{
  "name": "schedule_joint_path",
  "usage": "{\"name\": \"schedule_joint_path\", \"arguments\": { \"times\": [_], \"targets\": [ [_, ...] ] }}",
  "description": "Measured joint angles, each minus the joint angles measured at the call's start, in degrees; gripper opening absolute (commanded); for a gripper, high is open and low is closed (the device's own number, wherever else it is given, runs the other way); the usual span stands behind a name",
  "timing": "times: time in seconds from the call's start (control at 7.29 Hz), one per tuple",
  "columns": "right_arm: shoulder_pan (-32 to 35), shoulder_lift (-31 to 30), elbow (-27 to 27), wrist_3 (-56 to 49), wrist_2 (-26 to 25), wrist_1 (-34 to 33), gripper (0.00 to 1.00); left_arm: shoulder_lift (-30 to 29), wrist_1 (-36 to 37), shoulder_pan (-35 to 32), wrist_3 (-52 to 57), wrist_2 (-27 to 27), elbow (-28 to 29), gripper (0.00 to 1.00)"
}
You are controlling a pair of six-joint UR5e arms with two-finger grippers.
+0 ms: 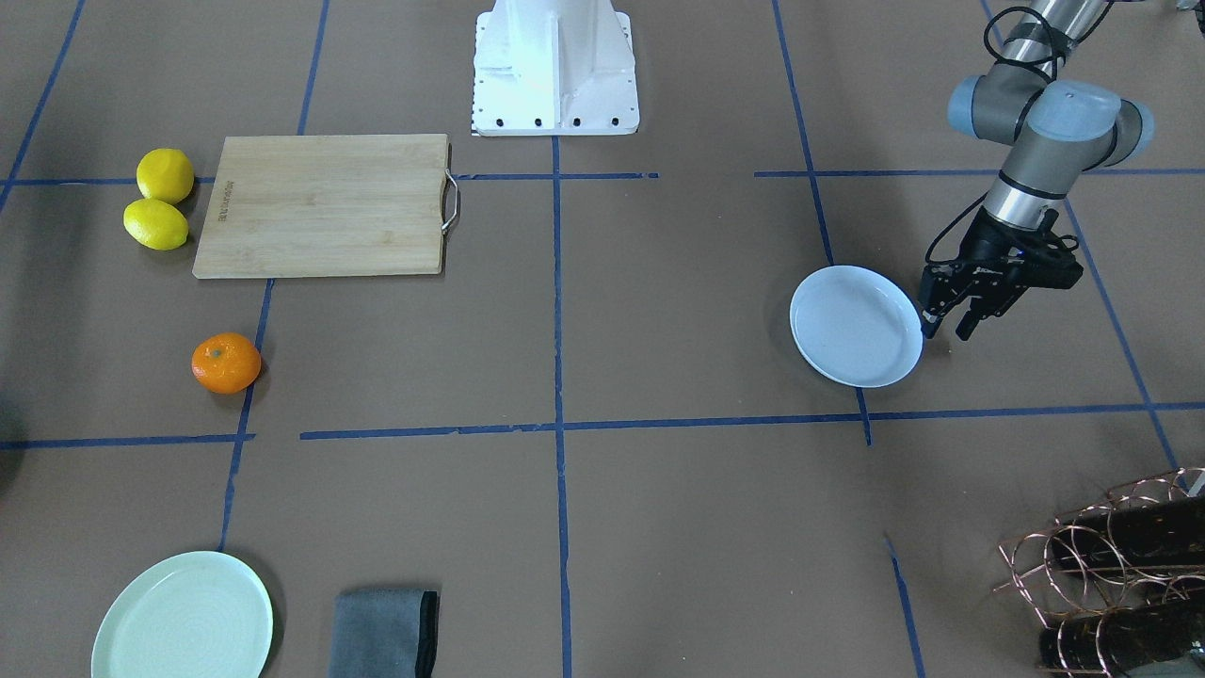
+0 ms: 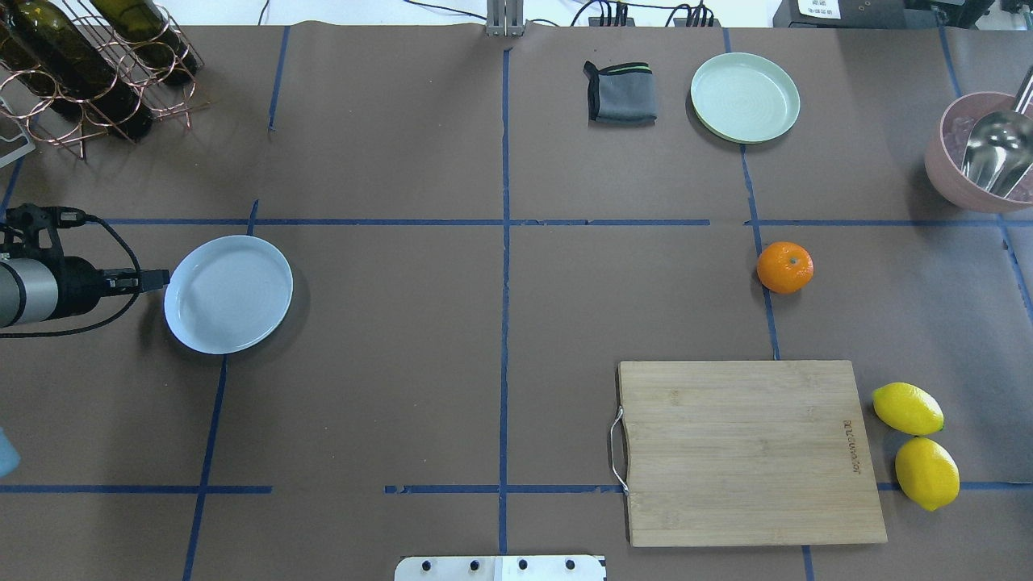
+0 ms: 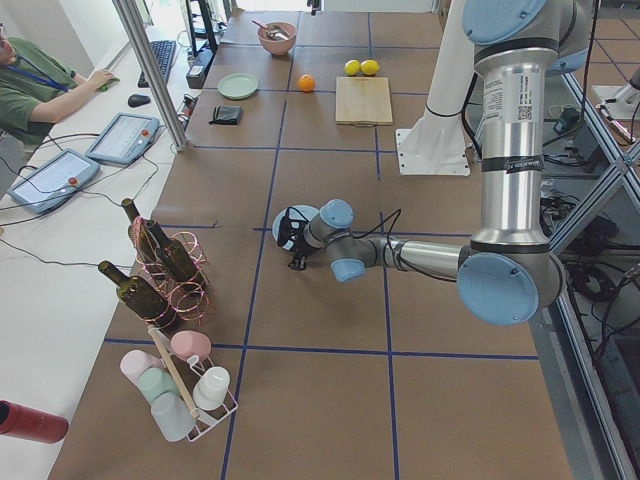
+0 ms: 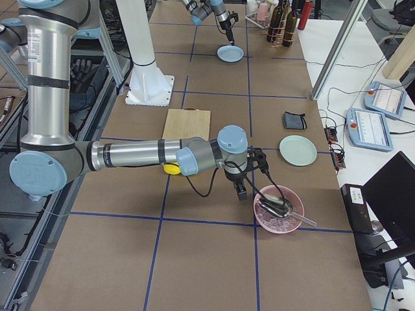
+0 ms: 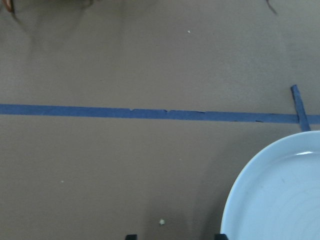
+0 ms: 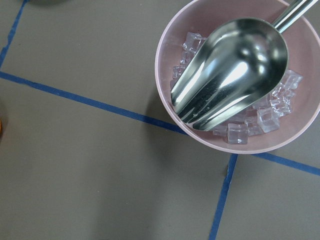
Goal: Pick orange to plate
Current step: 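Lower the left gripper to the edge of the light blue plate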
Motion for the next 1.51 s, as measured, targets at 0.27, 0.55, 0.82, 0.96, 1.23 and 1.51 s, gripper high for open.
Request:
{"name": "schedule_joint_path", "arguments": {
  "times": [0.27, 0.55, 0.82, 0.96, 1.23, 1.51],
  "targets": [
    [0.0, 0.0, 0.0, 0.0, 0.0, 0.0, 1.00, -0.3, -0.1, -0.1, 0.1, -0.6, -1.3, 0.57],
    [0.0, 0.0, 0.0, 0.0, 0.0, 0.0, 1.00, -0.4, 0.0, 0.0, 0.0, -2.2, -1.6, 0.55],
    [0.0, -0.1, 0.0, -0.1, 0.0, 0.0, 1.00, -0.5, 0.1, 0.1, -0.1, -2.4, -0.7, 0.49],
    [0.0, -0.2, -0.1, -0.1, 0.0, 0.0, 1.00, -0.6, 0.1, 0.2, -0.1, -2.3, -0.3, 0.44],
    [0.0, -0.3, -0.1, -0.1, -0.1, 0.0, 1.00, -1.3, 0.2, 0.8, -0.4, -2.3, -0.2, 0.33],
    [0.0, -0.3, -0.1, -0.1, -0.1, 0.0, 1.00, -2.0, 0.3, 1.5, -0.9, -2.3, -0.2, 0.25]
  ]
}}
